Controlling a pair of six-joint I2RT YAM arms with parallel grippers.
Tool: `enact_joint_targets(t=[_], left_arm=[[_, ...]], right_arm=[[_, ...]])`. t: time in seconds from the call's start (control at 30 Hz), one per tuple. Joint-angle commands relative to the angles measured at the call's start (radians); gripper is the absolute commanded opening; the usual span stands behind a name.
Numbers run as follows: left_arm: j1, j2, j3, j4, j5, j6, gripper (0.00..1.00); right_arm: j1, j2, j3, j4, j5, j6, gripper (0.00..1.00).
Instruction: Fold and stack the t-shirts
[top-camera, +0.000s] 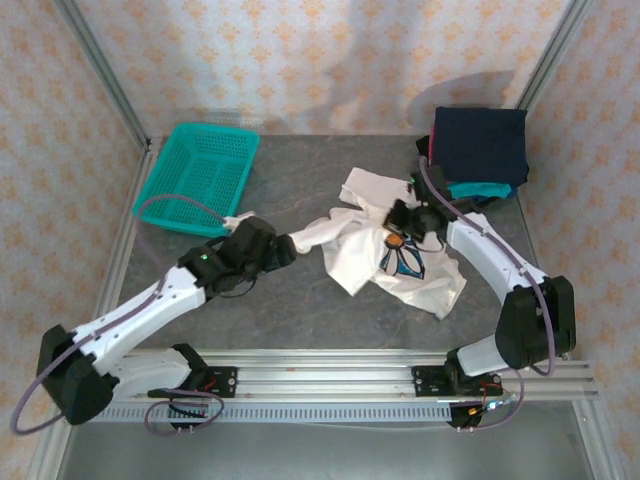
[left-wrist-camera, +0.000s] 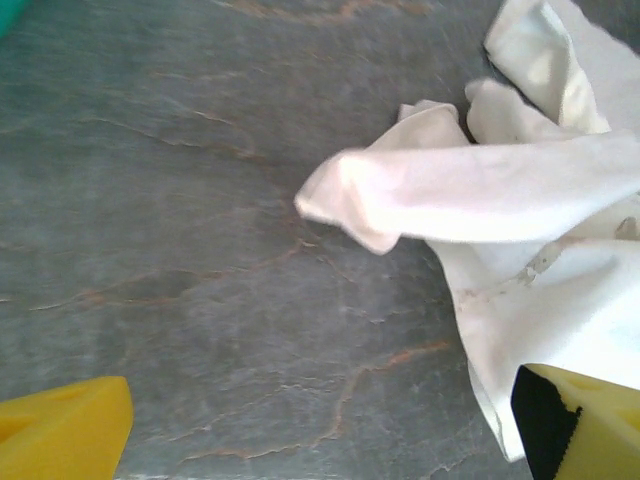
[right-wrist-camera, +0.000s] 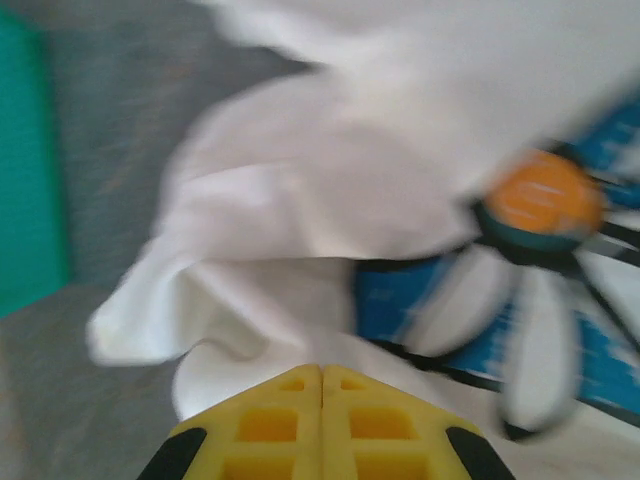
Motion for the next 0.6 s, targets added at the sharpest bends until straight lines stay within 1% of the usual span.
enact_joint_targets(t=[0.0, 0.1, 0.2, 0.27, 0.3, 0.37, 0.4, 0.43, 0.5, 0.57], left_arm=[[-0.033, 0.095, 0.031, 0.059, 0.046, 0.007, 0.98], [-0.072, 0.202, 0.073, 0.103, 0.123, 0.001, 0.97], [-0.124, 0.323, 0.156, 0.112, 0.223, -0.006, 0.95], [-0.159, 0.396, 0.219, 0.1, 0.301, -0.027, 0.94], [-0.178, 0.434, 0.254, 0.076, 0.332, -0.04, 0.93], [-0.22, 0.491, 0.313, 0.037, 0.37, -0.059, 0.93], [-0.24, 0.519, 0.338, 0.027, 0.383, -0.07, 0.93], [-0.258, 0.548, 0.358, 0.021, 0.394, -0.083, 0.92], [-0.276, 0.602, 0.39, 0.001, 0.401, -0.106, 0.89], [-0.285, 0.642, 0.405, -0.013, 0.403, -0.126, 0.86]], right_arm=[[-0.042, -0.003, -0.081, -0.062, 0.066, 0.003, 0.0], [-0.055, 0.067, -0.118, -0.043, 0.07, -0.012, 0.0], [-0.063, 0.117, -0.129, -0.009, 0.075, -0.005, 0.0], [-0.063, 0.135, -0.116, -0.013, 0.081, -0.011, 0.03], [-0.064, 0.139, -0.109, -0.02, 0.089, -0.015, 0.08], [-0.069, 0.143, -0.095, -0.038, 0.091, -0.029, 0.23], [-0.072, 0.14, -0.091, -0.049, 0.09, -0.04, 0.35], [-0.074, 0.131, -0.09, -0.059, 0.09, -0.046, 0.44], [-0.08, 0.092, -0.09, -0.079, 0.093, -0.058, 0.54], [-0.087, 0.031, -0.088, -0.106, 0.106, -0.075, 0.65]])
